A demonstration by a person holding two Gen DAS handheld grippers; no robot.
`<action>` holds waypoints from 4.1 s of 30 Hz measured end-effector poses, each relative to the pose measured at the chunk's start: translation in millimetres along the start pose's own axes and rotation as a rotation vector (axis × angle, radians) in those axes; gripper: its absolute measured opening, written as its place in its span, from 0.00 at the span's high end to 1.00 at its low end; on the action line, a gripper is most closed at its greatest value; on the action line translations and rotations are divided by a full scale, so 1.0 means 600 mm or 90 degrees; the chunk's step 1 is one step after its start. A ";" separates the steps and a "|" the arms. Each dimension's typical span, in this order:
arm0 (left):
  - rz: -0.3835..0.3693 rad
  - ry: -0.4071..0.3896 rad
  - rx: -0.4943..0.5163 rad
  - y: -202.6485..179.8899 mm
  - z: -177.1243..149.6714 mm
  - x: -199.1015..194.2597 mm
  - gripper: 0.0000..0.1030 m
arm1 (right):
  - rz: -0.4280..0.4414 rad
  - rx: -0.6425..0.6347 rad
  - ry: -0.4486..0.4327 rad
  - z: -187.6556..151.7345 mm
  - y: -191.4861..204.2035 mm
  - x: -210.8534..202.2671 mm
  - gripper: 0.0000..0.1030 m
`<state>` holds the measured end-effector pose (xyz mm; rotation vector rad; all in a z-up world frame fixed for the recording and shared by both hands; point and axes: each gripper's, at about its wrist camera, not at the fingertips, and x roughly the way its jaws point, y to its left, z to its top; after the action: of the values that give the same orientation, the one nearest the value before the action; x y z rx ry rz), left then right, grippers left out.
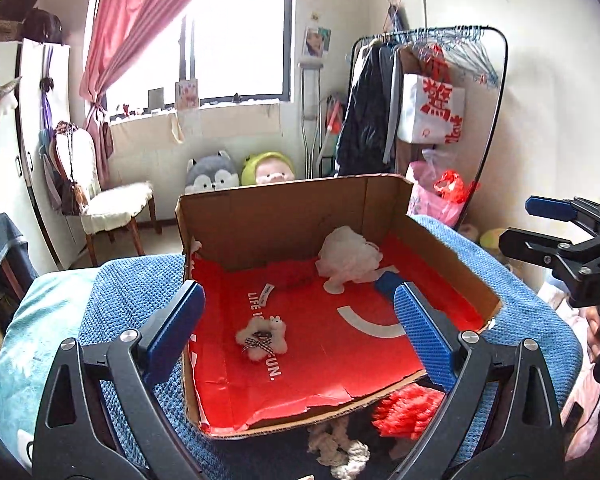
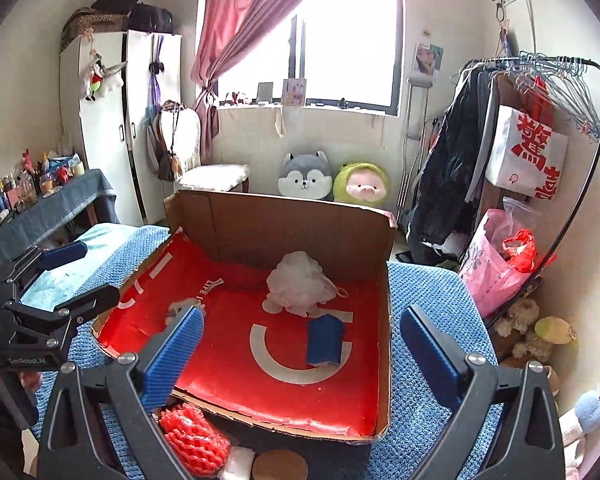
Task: Organize soft objects
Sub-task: 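Withdraw both open tools out of the box, then grasp the white crochet lace with the left tool while the right tool grasps the tan round sponge, then lift both held items and carry them over the box rim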
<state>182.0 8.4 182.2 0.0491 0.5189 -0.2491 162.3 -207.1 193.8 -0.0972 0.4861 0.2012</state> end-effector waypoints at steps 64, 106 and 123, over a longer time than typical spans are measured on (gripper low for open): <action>0.058 0.049 -0.049 -0.072 -0.319 -0.059 0.02 | -0.112 0.084 -0.026 -0.368 0.054 -0.045 0.00; -0.097 0.204 -0.030 -0.040 -0.236 0.070 0.53 | 0.002 0.054 0.182 -0.271 0.013 0.104 0.48; -0.115 0.175 -0.036 -0.025 -0.229 0.027 0.70 | 0.019 0.072 0.134 -0.256 0.003 0.067 0.51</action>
<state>125.4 5.0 55.1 -0.0193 0.8052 -0.4069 126.8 -220.0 39.5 0.0002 0.7083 0.1936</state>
